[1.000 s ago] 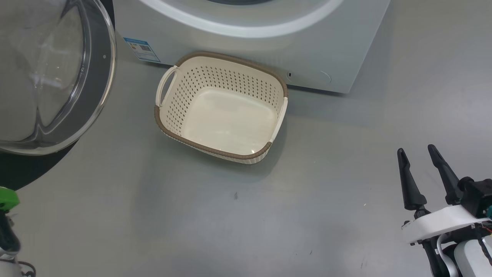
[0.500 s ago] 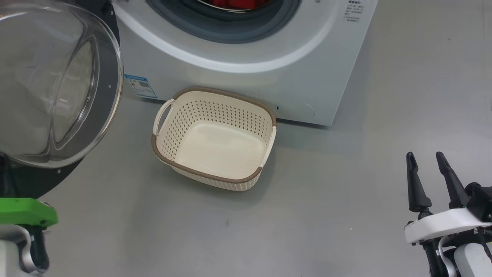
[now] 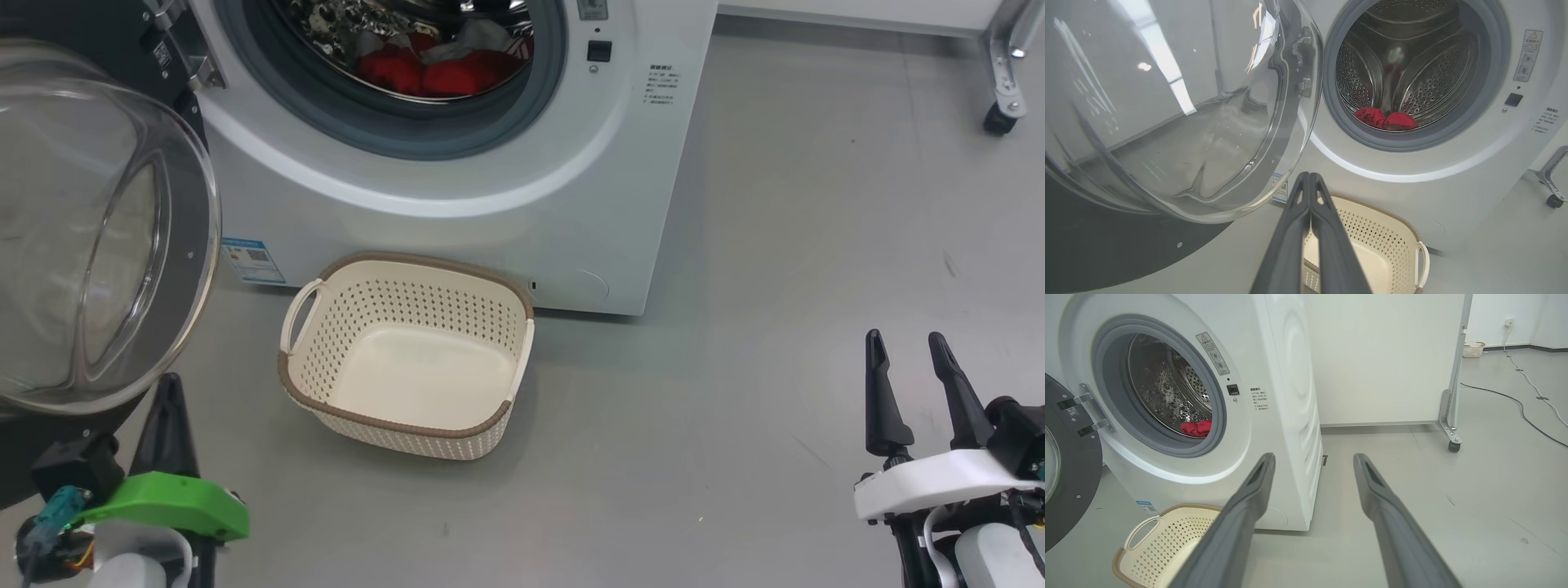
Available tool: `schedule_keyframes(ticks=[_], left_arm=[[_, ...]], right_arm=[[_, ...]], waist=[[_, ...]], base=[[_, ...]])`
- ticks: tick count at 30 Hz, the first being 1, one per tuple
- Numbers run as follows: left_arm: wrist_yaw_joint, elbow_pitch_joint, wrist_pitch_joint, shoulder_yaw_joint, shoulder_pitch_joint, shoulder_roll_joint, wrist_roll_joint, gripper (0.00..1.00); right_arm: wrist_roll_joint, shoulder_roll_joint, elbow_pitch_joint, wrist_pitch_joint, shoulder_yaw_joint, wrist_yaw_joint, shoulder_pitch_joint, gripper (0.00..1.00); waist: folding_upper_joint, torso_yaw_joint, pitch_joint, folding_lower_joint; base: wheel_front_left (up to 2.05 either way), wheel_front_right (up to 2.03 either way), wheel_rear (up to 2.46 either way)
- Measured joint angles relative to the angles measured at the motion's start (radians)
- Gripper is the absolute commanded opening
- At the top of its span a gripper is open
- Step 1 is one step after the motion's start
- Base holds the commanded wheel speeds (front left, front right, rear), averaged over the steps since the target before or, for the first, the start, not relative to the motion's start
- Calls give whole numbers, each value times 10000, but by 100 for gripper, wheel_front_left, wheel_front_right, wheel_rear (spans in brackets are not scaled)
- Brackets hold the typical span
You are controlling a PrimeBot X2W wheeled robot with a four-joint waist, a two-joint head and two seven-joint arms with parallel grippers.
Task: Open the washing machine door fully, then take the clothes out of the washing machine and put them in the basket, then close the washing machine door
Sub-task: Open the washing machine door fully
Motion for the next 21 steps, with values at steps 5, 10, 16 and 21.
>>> schedule_keyframes(ticks=[5, 10, 16, 21], left_arm=[[-123, -211, 0, -385, 352, -247, 128, 0], [-176, -422, 0, -575, 668, -268, 194, 0], [-226, -671, -2, -830, 795, -307, 267, 0], [-311, -842, -2, -1233, 872, -320, 663, 100]], right_arm=[[0, 136, 13, -13, 29, 0, 105, 100], [-35, 146, 33, -17, 228, 12, 295, 100], [-81, 169, 13, -58, 188, -10, 440, 100], [-125, 167, -48, -84, 159, -15, 521, 100]], waist=[[0, -347, -290, 0], [0, -687, -494, 0], [0, -1008, -633, 0], [0, -1096, -668, 0]], base=[[0, 0, 0], [0, 0, 0], [0, 0, 0], [0, 0, 0]])
